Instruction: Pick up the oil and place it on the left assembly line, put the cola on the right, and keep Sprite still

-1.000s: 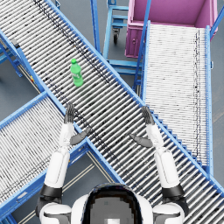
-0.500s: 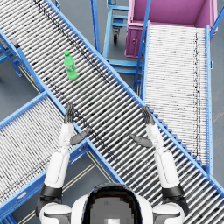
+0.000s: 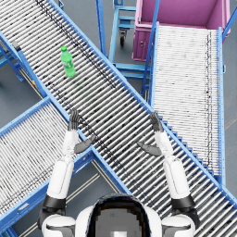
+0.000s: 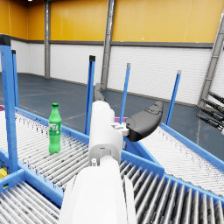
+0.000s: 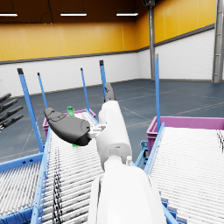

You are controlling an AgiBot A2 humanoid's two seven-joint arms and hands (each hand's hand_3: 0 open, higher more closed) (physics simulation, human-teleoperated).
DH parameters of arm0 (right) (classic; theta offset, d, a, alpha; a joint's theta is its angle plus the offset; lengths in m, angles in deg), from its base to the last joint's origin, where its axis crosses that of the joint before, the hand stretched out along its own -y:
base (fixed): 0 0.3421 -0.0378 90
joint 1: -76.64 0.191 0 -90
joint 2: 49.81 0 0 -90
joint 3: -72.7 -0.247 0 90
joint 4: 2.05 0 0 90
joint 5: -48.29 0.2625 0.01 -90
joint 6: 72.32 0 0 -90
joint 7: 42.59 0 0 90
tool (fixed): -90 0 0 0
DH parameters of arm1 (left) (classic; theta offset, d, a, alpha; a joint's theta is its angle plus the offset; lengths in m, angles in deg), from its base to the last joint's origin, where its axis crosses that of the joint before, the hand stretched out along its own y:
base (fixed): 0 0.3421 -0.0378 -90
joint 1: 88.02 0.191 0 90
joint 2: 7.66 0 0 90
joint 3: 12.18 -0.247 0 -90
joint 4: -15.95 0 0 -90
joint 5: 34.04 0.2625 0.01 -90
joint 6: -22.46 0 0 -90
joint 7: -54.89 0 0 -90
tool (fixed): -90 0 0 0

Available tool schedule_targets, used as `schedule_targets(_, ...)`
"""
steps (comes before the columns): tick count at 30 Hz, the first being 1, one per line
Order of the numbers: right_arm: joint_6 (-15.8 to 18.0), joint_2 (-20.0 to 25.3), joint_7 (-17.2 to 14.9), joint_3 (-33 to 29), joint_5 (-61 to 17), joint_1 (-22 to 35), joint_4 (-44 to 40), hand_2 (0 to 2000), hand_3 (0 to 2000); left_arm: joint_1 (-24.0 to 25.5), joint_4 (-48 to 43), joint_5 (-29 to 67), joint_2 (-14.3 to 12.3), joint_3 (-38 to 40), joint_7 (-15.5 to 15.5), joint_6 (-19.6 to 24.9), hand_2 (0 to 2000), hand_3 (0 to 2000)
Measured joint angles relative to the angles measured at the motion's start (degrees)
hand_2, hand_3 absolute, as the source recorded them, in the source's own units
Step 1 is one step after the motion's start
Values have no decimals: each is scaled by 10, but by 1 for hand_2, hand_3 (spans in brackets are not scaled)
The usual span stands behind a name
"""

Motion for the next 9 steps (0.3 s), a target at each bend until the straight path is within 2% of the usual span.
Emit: schedule_targets(9, 0, 0, 0, 0, 0, 0, 0, 0, 0, 0, 0, 0, 0, 0, 0, 0, 0, 0)
